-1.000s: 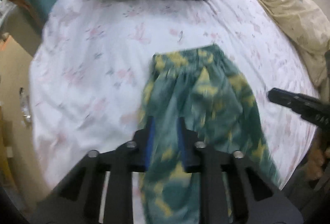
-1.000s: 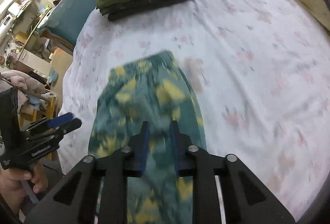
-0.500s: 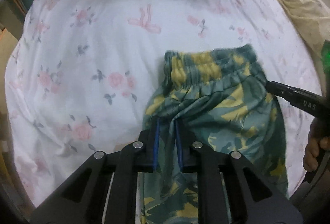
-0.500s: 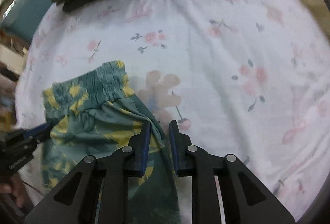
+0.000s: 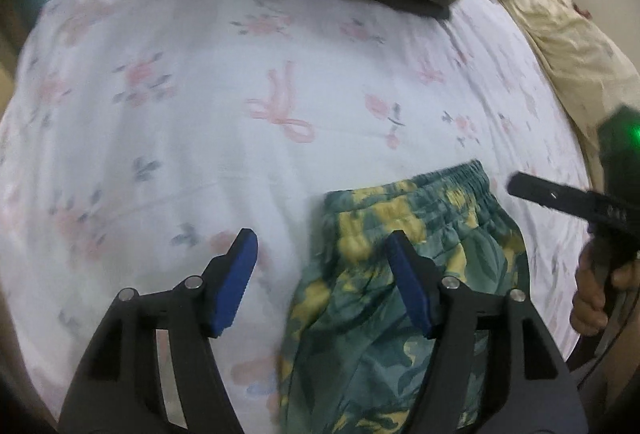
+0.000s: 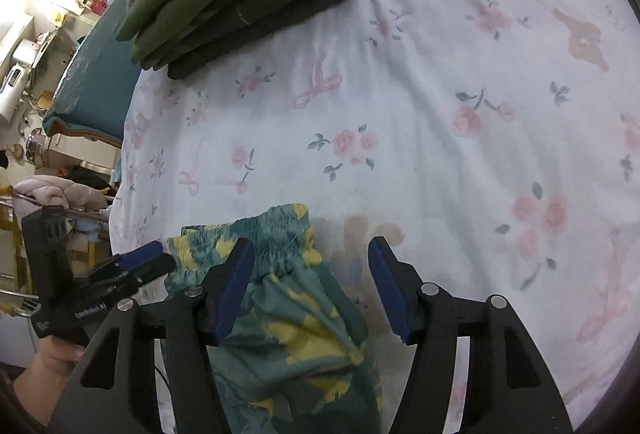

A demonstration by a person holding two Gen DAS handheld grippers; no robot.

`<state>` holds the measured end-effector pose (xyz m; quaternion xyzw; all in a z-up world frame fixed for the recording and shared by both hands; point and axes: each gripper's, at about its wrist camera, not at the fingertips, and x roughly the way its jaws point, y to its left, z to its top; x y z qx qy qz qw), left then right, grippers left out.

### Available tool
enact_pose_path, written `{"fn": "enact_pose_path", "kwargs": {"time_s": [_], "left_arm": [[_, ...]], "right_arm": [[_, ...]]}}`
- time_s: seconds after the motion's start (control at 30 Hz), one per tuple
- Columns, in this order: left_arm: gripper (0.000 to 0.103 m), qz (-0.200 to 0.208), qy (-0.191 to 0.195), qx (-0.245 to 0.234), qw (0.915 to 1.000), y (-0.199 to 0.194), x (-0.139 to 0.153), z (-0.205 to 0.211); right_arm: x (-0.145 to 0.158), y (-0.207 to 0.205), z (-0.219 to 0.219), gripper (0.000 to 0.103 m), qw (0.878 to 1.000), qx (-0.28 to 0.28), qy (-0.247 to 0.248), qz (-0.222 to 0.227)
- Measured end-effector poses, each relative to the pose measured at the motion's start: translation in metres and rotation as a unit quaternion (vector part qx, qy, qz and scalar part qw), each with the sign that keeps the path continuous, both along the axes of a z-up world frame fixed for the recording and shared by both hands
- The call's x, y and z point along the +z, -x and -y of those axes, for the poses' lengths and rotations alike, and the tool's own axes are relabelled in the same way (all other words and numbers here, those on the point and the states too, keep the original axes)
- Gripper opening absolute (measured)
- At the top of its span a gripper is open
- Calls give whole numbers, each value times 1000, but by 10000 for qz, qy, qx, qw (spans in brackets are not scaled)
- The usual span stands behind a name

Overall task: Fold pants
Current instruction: 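Grasp the elastic waistband with both tools and lift it, then fold the waistband over toward the leg hems with both tools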

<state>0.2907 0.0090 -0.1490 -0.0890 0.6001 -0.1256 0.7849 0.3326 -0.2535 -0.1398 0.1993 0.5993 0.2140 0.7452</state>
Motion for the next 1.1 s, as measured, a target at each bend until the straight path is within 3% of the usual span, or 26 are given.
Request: {"fn": "enact_pose_path", "kwargs": {"time_s": [0.2, 0.23, 0.27, 0.3, 0.37, 0.47, 0.57, 0.63, 0.7, 0.87, 1.1], "left_arm": [[61, -45, 128, -297, 9995, -13, -5, 6], [49, -62, 211, -332, 9992, -14, -6, 5], [29, -135, 412, -418, 9982, -16, -8, 5], [28, -198, 524, -497, 9972, -16, -8, 5], [16, -111, 356, -627, 9973, -16, -4, 7], [14, 282, 274, -753, 9964, -18, 19, 8], [14, 1072, 288, -662, 9916, -21, 63, 1], [14, 1829, 7, -889, 9791, -12, 95, 7], [14, 2123, -187, -1144, 9703, -4, 106, 15], [14, 2125, -187, -1283, 9685, 15, 113, 18], [14, 2227, -575, -1629, 9595, 56, 135, 32]], "right_arm": [[-19, -5, -14, 59, 9991, 307, -183, -247], [-21, -6, -17, 59, 9990, 345, -153, -257], [-22, -7, -20, 52, 9989, 376, -127, -247], [-22, -8, -23, 38, 9987, 435, -140, -216], [-18, -9, -32, 28, 9978, 644, -116, -100], [3, -9, -39, 19, 9953, 872, 173, 374], [38, -13, -35, 18, 9918, 697, 53, 1069], [71, -7, -34, 18, 9811, 657, 21, 1822], [82, -7, -34, 18, 9784, 671, 83, 1954], [92, 6, -27, 18, 9744, 887, 109, 2062], [116, 52, -28, 18, 9659, 1204, 504, 2238]]}}
